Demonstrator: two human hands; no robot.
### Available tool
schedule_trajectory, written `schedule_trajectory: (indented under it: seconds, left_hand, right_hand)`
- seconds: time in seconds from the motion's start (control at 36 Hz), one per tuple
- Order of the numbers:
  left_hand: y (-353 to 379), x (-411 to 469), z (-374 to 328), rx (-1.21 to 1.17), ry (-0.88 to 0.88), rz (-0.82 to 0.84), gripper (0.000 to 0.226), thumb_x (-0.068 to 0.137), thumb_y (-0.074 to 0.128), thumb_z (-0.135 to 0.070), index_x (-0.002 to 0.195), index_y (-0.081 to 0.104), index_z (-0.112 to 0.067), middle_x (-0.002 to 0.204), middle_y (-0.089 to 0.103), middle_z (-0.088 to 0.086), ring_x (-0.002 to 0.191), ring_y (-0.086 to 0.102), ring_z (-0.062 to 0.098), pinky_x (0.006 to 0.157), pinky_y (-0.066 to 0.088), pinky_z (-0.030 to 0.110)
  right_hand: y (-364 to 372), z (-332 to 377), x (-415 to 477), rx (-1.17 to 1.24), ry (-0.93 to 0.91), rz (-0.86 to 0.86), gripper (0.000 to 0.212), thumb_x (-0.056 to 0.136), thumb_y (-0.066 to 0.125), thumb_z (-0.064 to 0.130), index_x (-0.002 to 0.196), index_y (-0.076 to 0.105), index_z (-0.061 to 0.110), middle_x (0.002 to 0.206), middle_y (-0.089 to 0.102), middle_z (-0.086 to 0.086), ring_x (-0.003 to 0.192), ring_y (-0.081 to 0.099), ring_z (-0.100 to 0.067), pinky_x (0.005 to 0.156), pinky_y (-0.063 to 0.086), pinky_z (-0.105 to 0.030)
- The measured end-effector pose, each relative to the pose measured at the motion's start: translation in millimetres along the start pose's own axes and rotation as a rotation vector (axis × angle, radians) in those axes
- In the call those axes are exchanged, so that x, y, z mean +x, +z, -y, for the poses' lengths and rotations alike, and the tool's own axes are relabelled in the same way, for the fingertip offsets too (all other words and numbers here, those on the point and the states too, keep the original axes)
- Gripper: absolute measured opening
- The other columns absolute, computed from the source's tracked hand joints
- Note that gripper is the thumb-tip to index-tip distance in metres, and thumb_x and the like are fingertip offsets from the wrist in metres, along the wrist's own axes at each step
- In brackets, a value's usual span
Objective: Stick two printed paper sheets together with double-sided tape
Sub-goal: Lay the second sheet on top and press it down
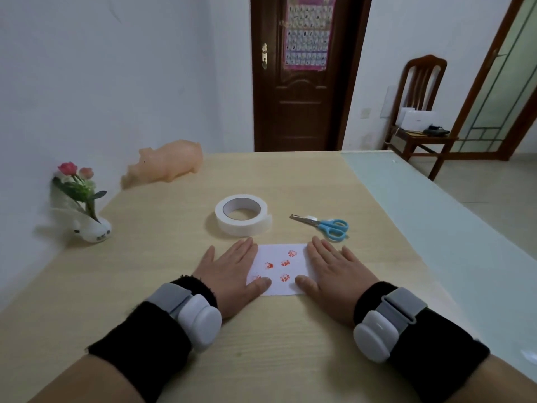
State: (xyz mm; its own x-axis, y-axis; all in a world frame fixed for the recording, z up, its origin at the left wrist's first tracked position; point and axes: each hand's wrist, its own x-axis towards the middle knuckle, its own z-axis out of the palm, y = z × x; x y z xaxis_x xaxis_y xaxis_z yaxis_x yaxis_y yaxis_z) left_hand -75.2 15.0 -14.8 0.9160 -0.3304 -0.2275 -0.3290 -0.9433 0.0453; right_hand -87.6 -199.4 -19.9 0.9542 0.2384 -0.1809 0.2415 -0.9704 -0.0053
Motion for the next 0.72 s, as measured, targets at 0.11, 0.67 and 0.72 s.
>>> schedule_trajectory:
  seconds: [0.11, 0.67, 0.72]
  left_hand:
    - [1, -1, 0, 0.007, -0.017, 0.0, 0.075, 0.093, 0.02, -0.06, 0.149, -0.007, -0.019, 0.157, -0.015, -0.006, 0.144, -0.012, 0.007, 0.116, -0.003, 0.048]
    - [-5, -5, 30, -0.025, 0.024, 0.083, 0.076, 0.09, 0.03, -0.063, 0.148, -0.007, -0.032, 0.154, -0.015, -0.02, 0.143, -0.014, 0.008, 0.113, 0.001, 0.058]
    - [-5, -5, 31, -0.035, 0.031, 0.09, 0.077, 0.089, 0.033, -0.063, 0.148, -0.006, -0.032, 0.154, -0.015, -0.02, 0.143, -0.015, 0.008, 0.114, 0.0, 0.058]
  right_hand:
    - [2, 1, 0, -0.006, 0.037, -0.006, 0.079, 0.092, 0.012, 0.062, 0.15, -0.006, 0.012, 0.158, -0.011, -0.005, 0.145, -0.009, -0.016, 0.118, -0.002, -0.04]
    - [-7, -13, -4, 0.058, 0.006, 0.068, 0.069, 0.095, 0.018, 0.058, 0.15, -0.007, 0.023, 0.157, -0.014, 0.006, 0.144, -0.013, -0.014, 0.118, -0.004, -0.042]
    - [-9, -18, -4, 0.054, -0.004, 0.088, 0.068, 0.095, 0.018, 0.057, 0.15, -0.007, 0.025, 0.157, -0.015, 0.008, 0.144, -0.014, -0.013, 0.118, -0.004, -0.042]
